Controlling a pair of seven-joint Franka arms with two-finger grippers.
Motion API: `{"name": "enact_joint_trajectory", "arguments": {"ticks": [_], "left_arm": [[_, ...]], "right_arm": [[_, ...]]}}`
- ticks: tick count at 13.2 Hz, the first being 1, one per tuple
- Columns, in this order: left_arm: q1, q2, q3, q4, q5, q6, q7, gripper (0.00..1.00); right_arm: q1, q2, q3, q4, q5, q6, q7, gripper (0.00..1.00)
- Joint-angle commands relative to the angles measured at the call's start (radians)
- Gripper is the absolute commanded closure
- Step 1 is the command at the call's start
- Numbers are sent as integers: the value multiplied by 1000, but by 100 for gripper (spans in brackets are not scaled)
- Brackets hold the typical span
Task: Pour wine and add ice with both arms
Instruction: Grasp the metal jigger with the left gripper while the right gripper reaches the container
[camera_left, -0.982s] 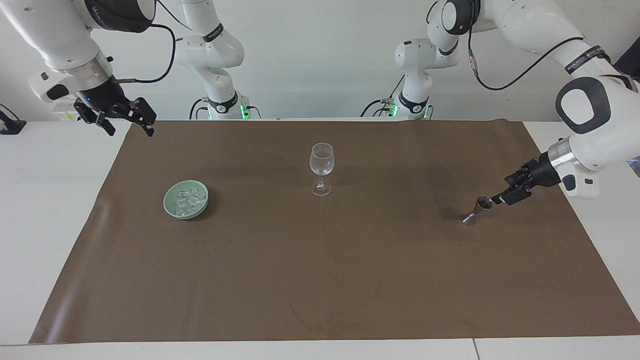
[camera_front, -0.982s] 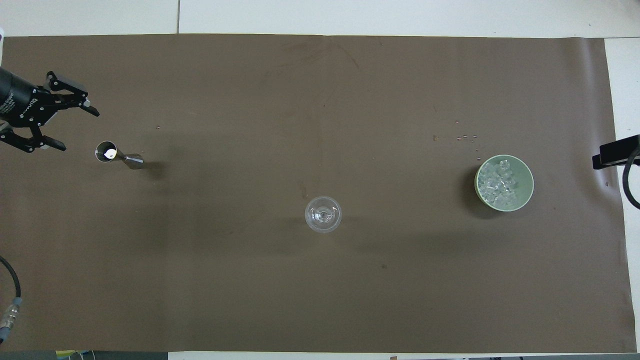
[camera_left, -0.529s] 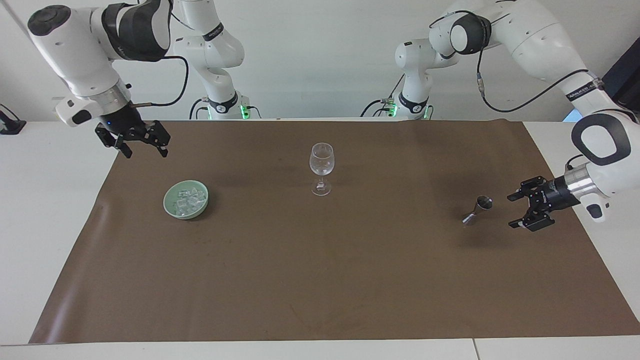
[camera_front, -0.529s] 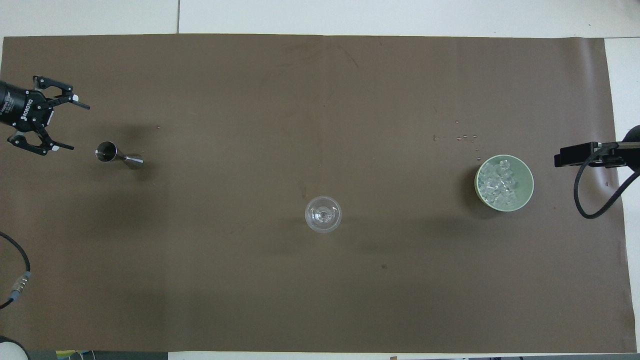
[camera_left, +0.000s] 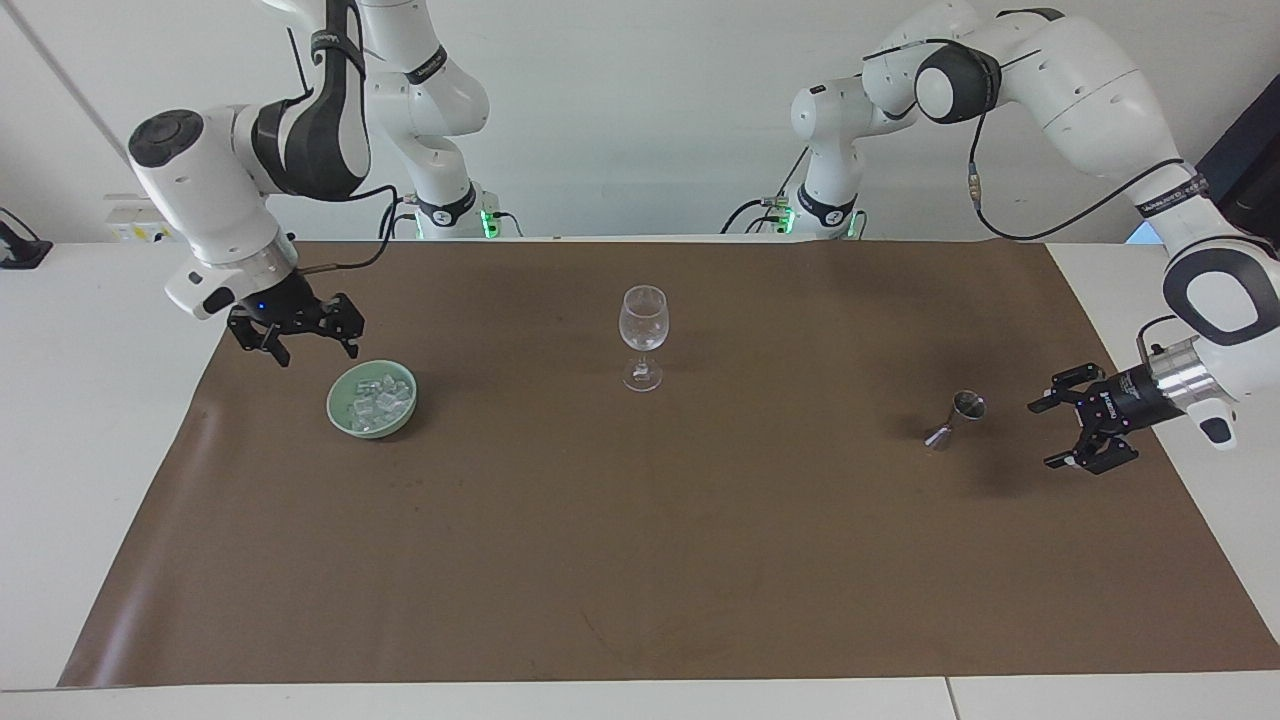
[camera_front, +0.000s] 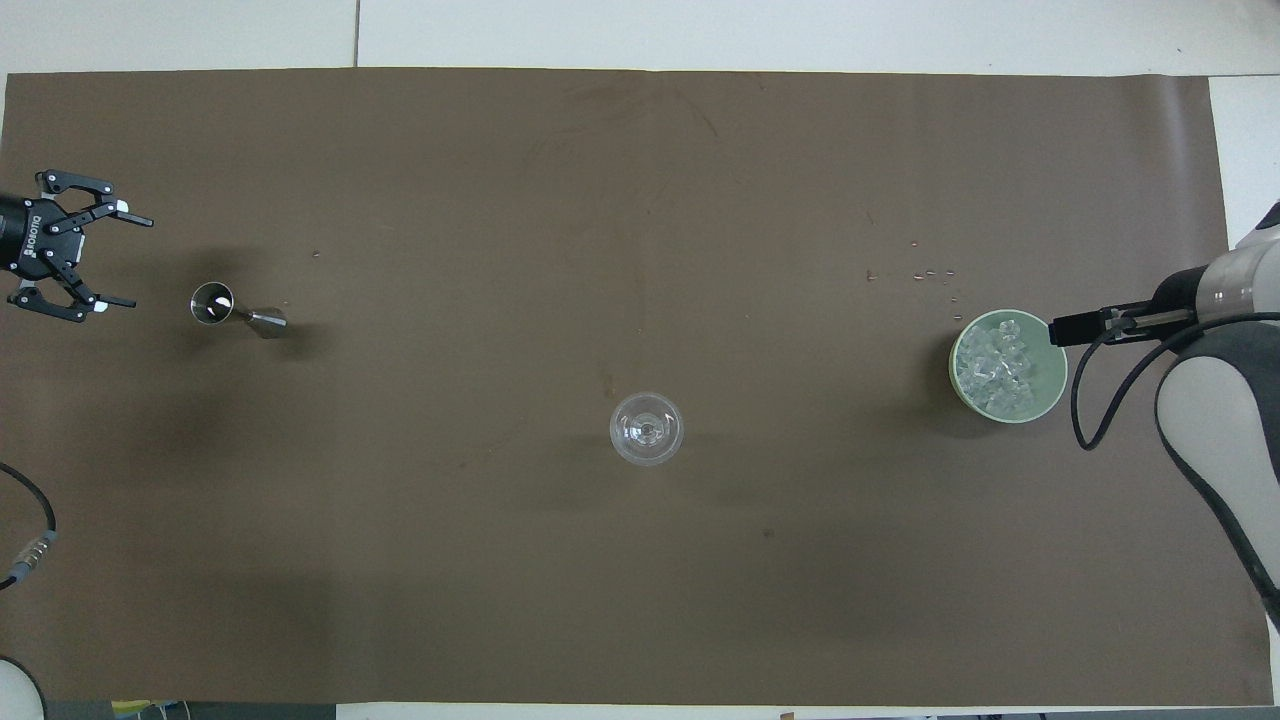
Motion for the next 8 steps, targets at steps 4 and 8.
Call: {"name": "enact_joint_trajectory", "arguments": {"ticks": [4, 8], "left_arm": [[31, -192, 3, -390, -202, 83, -3, 0], [27, -232, 1, -506, -318, 190, -46, 0]], "right_arm": [[45, 13, 1, -75, 12, 120, -68, 0], [68, 8, 1, -92, 12, 131, -249, 0]]}}
